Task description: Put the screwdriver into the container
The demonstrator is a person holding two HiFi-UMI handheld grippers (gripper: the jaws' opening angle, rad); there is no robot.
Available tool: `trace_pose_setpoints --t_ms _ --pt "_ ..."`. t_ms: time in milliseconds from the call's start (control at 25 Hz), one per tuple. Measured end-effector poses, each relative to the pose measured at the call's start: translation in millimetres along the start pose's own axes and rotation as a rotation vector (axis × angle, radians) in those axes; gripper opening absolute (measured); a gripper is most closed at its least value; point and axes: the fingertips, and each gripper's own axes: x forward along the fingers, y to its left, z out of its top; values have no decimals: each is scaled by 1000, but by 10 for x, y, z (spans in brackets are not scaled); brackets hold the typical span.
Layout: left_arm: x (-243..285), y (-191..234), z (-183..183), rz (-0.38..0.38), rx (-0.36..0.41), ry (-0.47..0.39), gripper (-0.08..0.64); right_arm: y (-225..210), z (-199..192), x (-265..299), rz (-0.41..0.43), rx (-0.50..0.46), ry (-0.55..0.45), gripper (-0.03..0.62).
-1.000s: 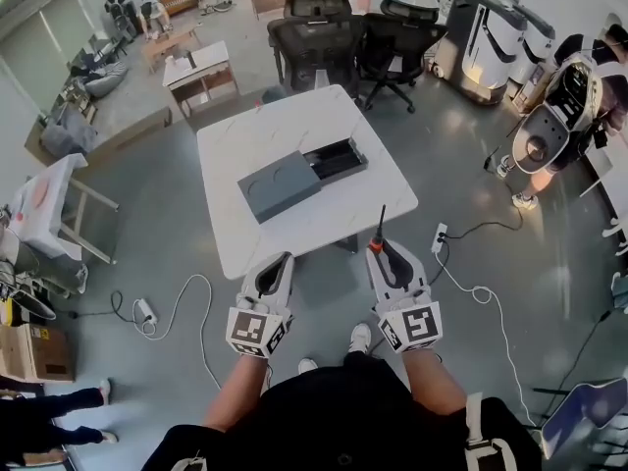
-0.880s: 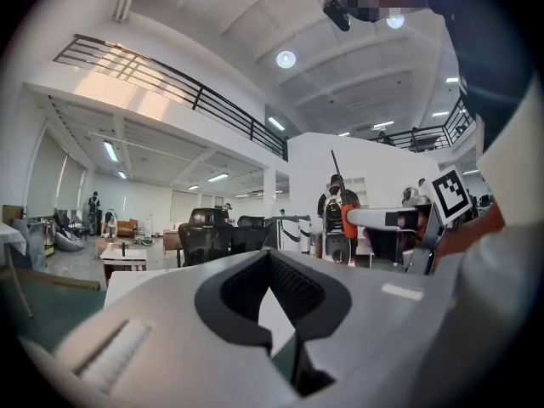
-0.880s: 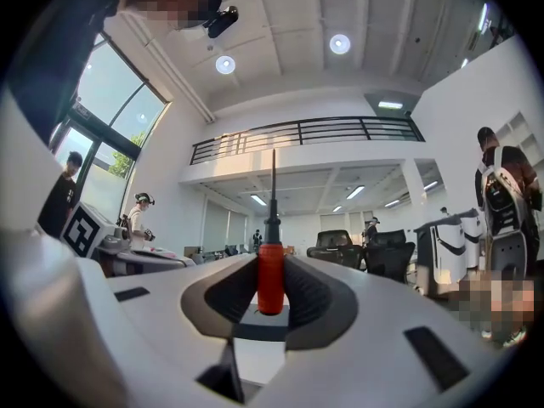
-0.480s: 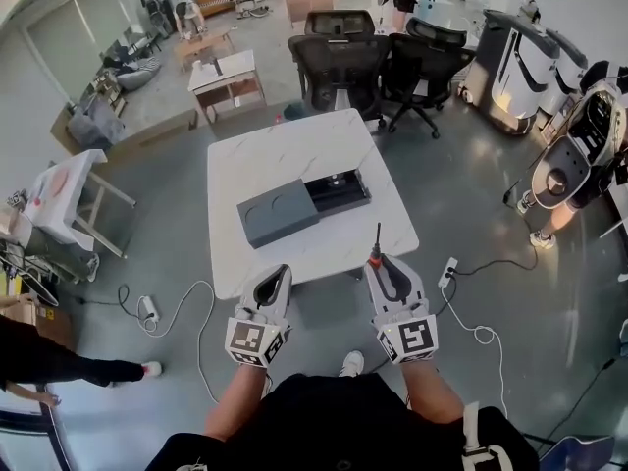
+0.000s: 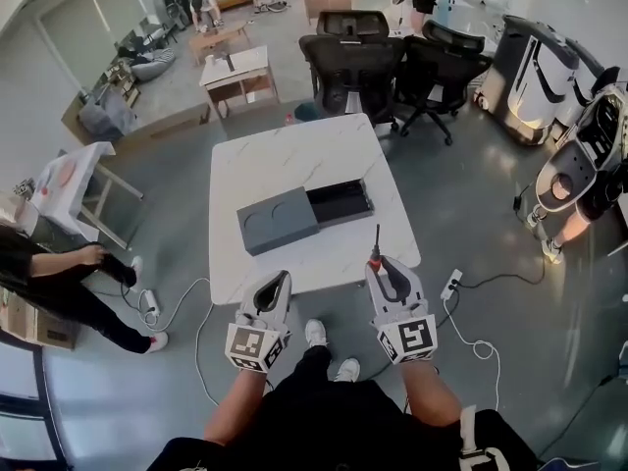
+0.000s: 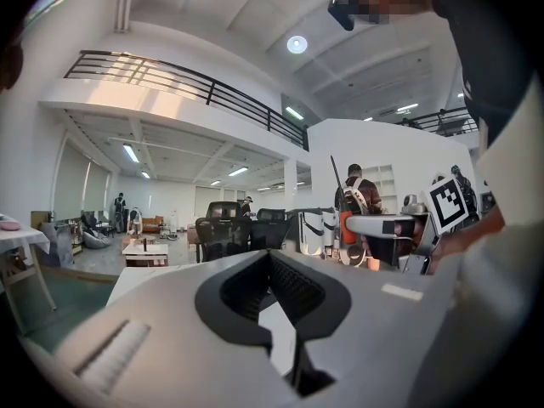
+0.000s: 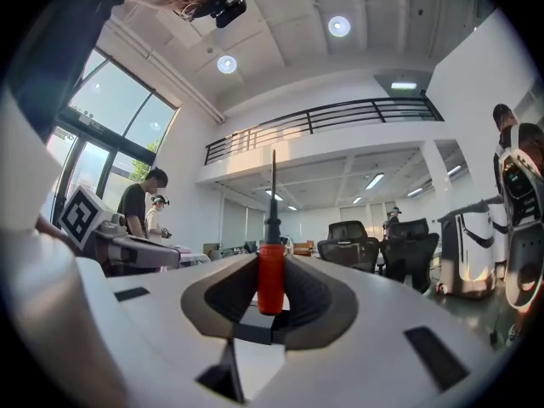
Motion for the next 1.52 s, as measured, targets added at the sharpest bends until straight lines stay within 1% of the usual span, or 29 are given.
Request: trace_pose_setpoints --t_ms 280,440,560,760,1000,1200,1360,1520 --pt "321 215 3 -2 -4 -10 9 -186 -21 359 -2 -12 9 97" --pt "593 452 27 -5 -13 -25 9 -258 -27 671 15 -28 19 98" --pt "783 663 122 -4 -8 -44 9 -278 1 916 32 -53 23 97" --pt "1016 938 237 -27 -11 -56 9 -350 127 1210 9 -38 20 98" --pt "1349 1262 259 -52 -14 -71 9 -501 36 1586 -16 -42 35 98" --pt "1492 1422 396 -74 15 -96 9 -582 22 1746 -36 -14 46 97" --pt "1569 1501 538 -57 41 -119 9 -718 25 1819 -29 -28 59 98" --pt "1653 1541 505 -16 26 -118 9 -907 -70 1924 9 -65 95 98"
